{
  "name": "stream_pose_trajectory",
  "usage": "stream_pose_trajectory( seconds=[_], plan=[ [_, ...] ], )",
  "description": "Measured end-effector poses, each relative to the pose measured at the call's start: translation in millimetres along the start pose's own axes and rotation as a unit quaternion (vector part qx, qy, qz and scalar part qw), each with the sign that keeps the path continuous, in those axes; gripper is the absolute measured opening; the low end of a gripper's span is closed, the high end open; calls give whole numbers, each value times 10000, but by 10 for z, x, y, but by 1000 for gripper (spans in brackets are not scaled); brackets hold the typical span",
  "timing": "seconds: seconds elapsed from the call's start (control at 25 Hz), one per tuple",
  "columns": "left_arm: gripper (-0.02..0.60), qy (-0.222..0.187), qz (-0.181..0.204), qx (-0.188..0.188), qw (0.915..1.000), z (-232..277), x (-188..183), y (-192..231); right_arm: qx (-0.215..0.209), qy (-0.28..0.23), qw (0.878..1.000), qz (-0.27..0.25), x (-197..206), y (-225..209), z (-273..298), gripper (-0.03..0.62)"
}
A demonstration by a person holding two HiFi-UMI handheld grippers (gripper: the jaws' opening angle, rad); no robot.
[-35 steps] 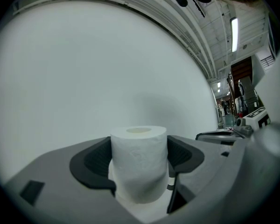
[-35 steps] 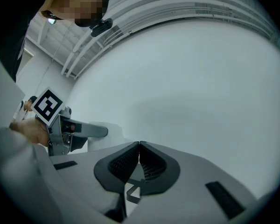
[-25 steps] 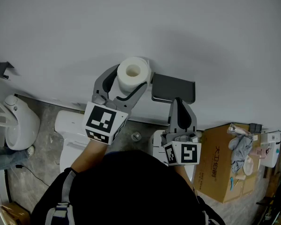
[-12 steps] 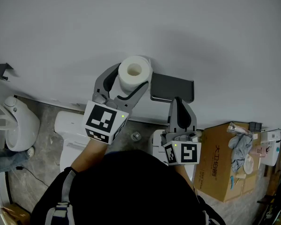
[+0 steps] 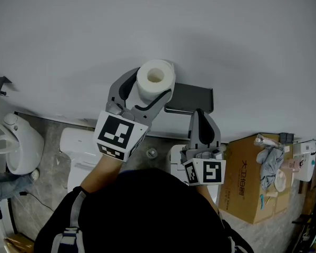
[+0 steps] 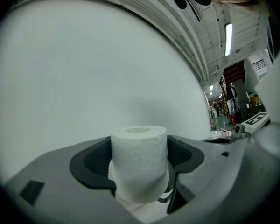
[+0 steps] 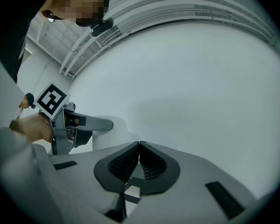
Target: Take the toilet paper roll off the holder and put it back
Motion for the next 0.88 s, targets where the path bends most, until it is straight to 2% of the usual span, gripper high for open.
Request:
stream_pose_trajectory(
  seconds=[0.88],
  plan=[
    [362, -46, 117, 575, 9983, 458, -91, -366, 310, 11, 9995, 34, 53, -287, -78, 23]
  ],
)
Point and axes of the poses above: the fingertips, and each gripper's own axes: z forward along the fingers, y to its left, x out of its underside, the point moved 7 cm from there along -z, backward along the fingers, and after that the axes turned 7 degrees about y, right-handed, at the moved point
